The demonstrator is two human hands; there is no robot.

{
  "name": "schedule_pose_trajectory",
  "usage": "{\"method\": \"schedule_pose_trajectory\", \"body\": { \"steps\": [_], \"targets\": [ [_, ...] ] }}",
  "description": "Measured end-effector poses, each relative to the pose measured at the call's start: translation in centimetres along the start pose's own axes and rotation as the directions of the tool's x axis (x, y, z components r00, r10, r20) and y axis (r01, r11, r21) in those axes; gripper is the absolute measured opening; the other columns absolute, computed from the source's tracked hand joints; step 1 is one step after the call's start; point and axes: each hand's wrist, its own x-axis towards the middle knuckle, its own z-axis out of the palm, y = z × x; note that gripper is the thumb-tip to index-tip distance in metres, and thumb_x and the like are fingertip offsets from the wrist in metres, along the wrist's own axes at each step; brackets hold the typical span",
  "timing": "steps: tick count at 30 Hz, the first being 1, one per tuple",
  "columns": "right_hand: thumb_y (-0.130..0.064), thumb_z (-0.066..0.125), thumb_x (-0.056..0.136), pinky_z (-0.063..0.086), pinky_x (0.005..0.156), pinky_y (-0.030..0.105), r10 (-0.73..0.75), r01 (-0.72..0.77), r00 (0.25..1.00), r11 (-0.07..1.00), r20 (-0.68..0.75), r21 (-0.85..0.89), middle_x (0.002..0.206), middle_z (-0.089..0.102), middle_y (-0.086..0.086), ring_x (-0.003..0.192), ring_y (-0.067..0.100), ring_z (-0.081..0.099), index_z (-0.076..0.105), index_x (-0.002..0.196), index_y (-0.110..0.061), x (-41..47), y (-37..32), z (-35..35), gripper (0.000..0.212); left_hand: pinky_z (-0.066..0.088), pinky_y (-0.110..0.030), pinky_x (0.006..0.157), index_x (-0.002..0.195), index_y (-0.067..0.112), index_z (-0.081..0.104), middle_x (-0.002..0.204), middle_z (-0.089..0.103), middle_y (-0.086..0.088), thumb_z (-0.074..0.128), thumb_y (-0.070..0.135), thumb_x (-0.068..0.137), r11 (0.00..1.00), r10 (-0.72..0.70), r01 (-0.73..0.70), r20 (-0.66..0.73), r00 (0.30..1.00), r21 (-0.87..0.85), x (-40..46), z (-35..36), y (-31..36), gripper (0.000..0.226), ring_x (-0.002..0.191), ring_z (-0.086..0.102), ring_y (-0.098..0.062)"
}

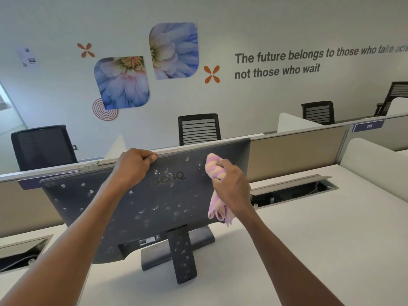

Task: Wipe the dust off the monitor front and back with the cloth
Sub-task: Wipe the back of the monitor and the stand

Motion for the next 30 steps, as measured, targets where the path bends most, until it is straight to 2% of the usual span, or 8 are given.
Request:
{"method": "schedule_pose_trajectory", "body": {
  "steps": [3,8,14,17,21,24,27,30],
  "targets": [
    [-0.030,0.067,0.084,0.047,0.077,0.032,-0.018,0.019,0.998,1.000,-0.067,0.009,0.108,0.063,0.001,0.091,0.021,0.059,0.051,0.125,-0.025,1.7,-1.7,-0.9,0.044,0.049,-0.036,0.095,0.114,0.020,0.073,0.117,0.071,-0.002,0.059,0.032,0.097,1.000,-0.007,0.007,0.001,1.000,-0.003,0.3,0.2,-0.1,0.025,0.108,0.062,-0.023],
    [-0.025,0.066,0.081,0.052,0.076,0.033,-0.159,0.158,0.987,0.986,0.013,0.045,0.117,0.063,-0.004,0.100,0.020,0.061,0.053,0.123,-0.032,-0.4,-4.2,0.9,0.045,0.050,-0.038,0.095,0.114,0.021,0.073,0.117,0.071,-0.002,0.060,0.033,0.097,1.000,-0.004,0.004,-0.008,1.000,-0.001,0.3,0.0,-0.5,0.025,0.107,0.063,-0.024],
    [-0.028,0.068,0.084,0.056,0.080,0.037,-0.025,0.026,0.999,0.999,-0.046,0.026,0.111,0.061,-0.001,0.097,0.020,0.061,0.050,0.126,-0.029,-0.4,-3.2,1.0,0.046,0.051,-0.035,0.089,0.115,0.021,0.073,0.117,0.071,-0.001,0.058,0.033,0.098,1.000,0.004,-0.004,-0.013,1.000,0.003,0.4,0.3,-0.3,0.026,0.097,0.063,-0.024],
    [-0.023,0.068,0.082,0.048,0.074,0.030,-0.118,0.121,0.990,0.992,-0.072,0.034,0.111,0.062,-0.002,0.097,0.019,0.060,0.052,0.125,-0.029,0.7,-5.4,0.7,0.046,0.050,-0.036,0.092,0.115,0.021,0.073,0.117,0.071,-0.002,0.059,0.033,0.097,1.000,-0.005,0.005,-0.018,1.000,-0.007,0.5,0.3,-0.6,0.026,0.106,0.063,-0.024],
    [-0.020,0.065,0.083,0.051,0.075,0.035,-0.221,0.221,0.975,0.975,0.037,0.016,0.123,0.060,-0.004,0.106,0.023,0.059,0.055,0.125,-0.035,-1.0,-6.1,1.7,0.046,0.051,-0.036,0.089,0.114,0.022,0.073,0.115,0.072,-0.003,0.059,0.033,0.097,1.000,-0.004,0.004,-0.019,1.000,-0.003,0.4,0.2,-0.6,0.025,0.095,0.063,-0.024],
    [-0.022,0.063,0.086,0.054,0.081,0.033,-0.132,0.132,0.988,0.991,0.077,0.011,0.124,0.061,-0.004,0.106,0.020,0.060,0.059,0.127,-0.038,-2.3,-3.8,1.6,0.044,0.050,-0.038,0.093,0.116,0.022,0.072,0.116,0.072,-0.002,0.057,0.033,0.098,1.000,0.003,-0.003,-0.018,1.000,0.002,0.2,0.3,-0.3,0.026,0.105,0.063,-0.025],
    [-0.026,0.063,0.086,0.057,0.080,0.034,-0.030,0.030,1.000,1.000,-0.006,-0.004,0.111,0.062,0.003,0.099,0.024,0.063,0.060,0.127,-0.034,-1.4,-2.6,0.6,0.042,0.050,-0.038,0.094,0.117,0.021,0.072,0.118,0.071,-0.002,0.057,0.033,0.098,1.000,0.001,-0.001,-0.022,1.000,0.004,0.2,0.3,-0.1,0.027,0.107,0.063,-0.025],
    [-0.029,0.064,0.086,0.053,0.080,0.036,-0.079,0.079,0.996,0.997,-0.042,-0.005,0.109,0.060,0.003,0.100,0.025,0.059,0.056,0.131,-0.034,-0.1,-4.1,0.2,0.046,0.052,-0.037,0.086,0.116,0.021,0.072,0.115,0.072,-0.003,0.057,0.033,0.099,1.000,0.001,0.000,-0.018,1.000,0.016,0.2,0.4,0.0,0.026,0.098,0.065,-0.032]
  ]
}}
